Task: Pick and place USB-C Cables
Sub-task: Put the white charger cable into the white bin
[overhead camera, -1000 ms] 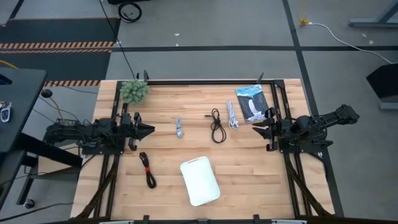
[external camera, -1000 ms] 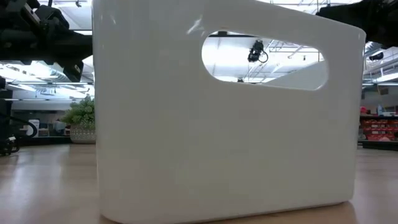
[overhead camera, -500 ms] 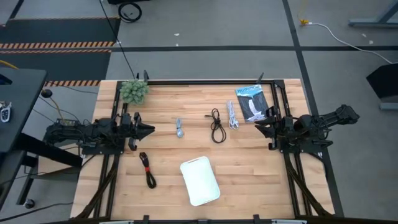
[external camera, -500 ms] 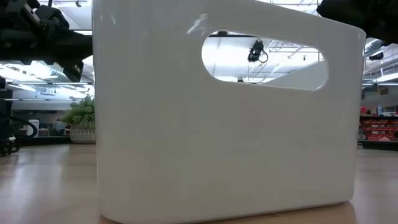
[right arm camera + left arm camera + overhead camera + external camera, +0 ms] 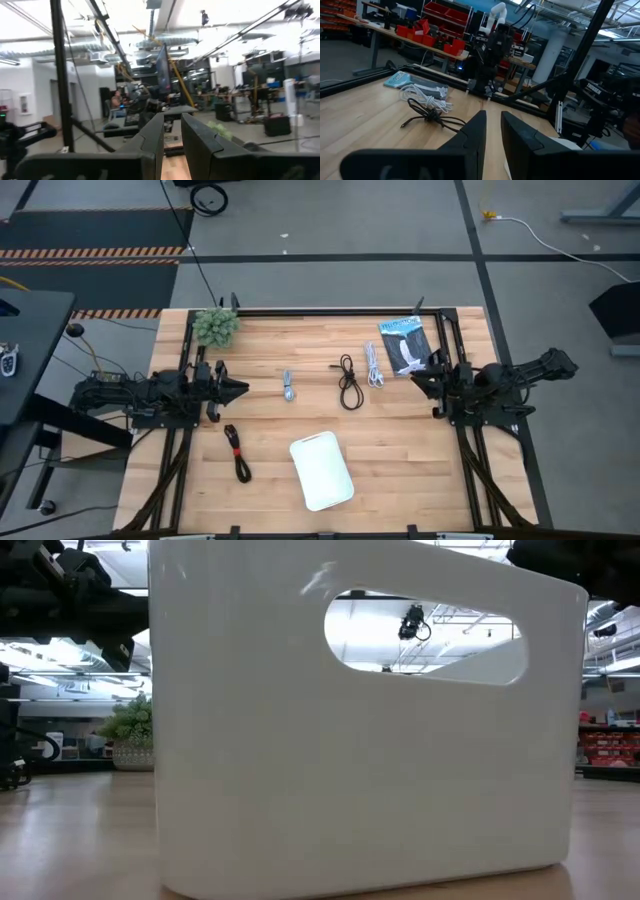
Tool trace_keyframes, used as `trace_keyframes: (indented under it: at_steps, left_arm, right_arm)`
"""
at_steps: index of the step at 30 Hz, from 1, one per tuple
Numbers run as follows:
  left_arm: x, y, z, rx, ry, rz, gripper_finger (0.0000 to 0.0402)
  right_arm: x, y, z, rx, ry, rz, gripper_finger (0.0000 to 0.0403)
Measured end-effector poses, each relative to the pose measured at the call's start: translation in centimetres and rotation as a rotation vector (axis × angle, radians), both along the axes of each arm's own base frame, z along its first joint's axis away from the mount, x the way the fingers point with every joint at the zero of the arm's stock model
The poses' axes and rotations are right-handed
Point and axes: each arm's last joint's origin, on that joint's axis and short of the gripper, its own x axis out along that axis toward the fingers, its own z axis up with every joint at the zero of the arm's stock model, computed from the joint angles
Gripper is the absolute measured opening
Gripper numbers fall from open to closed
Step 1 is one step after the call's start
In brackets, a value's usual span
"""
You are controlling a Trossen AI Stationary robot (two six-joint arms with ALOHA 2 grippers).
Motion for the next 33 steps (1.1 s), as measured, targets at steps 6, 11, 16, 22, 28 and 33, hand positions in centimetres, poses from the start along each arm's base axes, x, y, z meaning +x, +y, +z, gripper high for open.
trace_keyframes:
  at_steps: [6, 11, 16, 22, 28, 33]
  left_arm:
    - [0.0, 0.0, 0.0, 0.0, 0.0, 0.0, 0.0066]
    - [0.0, 0.0, 0.0, 0.0, 0.0, 0.0, 0.0066]
    - [0.0, 0.0, 0.0, 0.0, 0.0, 0.0, 0.0066]
    - [0.0, 0.0, 0.0, 0.0, 0.0, 0.0, 0.0066]
    - [0.0, 0.0, 0.0, 0.0, 0.0, 0.0, 0.0066]
    - [0.0, 0.0, 0.0, 0.0, 0.0, 0.0, 0.0066]
  right_arm:
    - [-0.1, -0.2, 0.2, -0.022, 0.012, -0.09, 0.0073]
    - [0.0, -0.2, 0.0, -0.04, 0.032, -0.1, 0.0073]
    - [0.0, -0.2, 0.4, -0.042, 0.043, -0.1, 0.0073]
    - [0.0, -0.2, 0.9, -0.044, 0.065, -0.097, 0.0073]
    - [-0.3, -0.4, 1.6, -0.169, 0.018, -0.175, 0.0073]
    - [-0.8, -0.8, 2.4, -0.132, -0.03, -0.29, 0.0073]
